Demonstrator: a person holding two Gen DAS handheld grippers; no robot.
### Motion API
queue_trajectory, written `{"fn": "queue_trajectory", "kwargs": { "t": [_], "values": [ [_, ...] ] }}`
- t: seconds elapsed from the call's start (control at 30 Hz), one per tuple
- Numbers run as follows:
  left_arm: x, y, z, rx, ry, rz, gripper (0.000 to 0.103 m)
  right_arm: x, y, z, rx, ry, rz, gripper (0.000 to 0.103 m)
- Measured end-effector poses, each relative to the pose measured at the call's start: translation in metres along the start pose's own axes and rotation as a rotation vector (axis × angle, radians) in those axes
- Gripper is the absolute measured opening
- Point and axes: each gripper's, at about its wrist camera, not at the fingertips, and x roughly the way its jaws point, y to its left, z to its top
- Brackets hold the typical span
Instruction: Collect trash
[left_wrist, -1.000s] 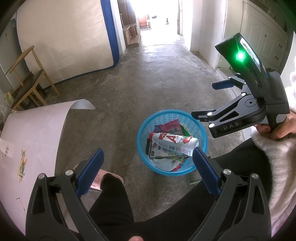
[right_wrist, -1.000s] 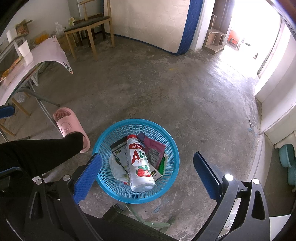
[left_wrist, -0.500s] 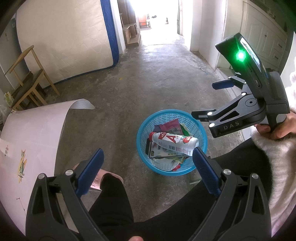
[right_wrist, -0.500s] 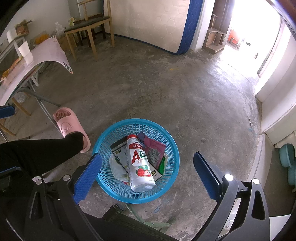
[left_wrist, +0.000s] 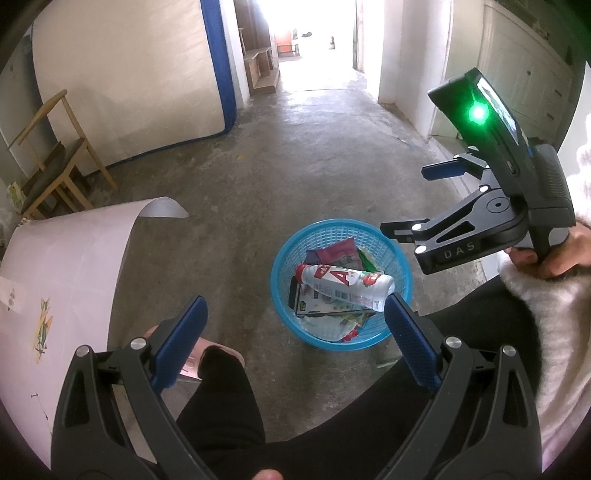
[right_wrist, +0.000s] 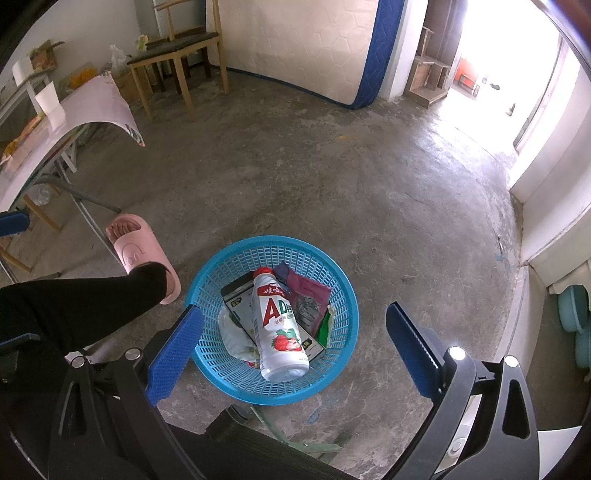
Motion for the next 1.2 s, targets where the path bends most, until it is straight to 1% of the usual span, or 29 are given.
{"fn": "queue_trajectory", "kwargs": {
  "t": [1.2],
  "values": [
    [-0.0014,0.0008,0.0009,0.004,-0.004,-0.003,0.092,0.0021,0.0009,-0.0005,0.0,0.011,0.005,0.096]
  ]
}}
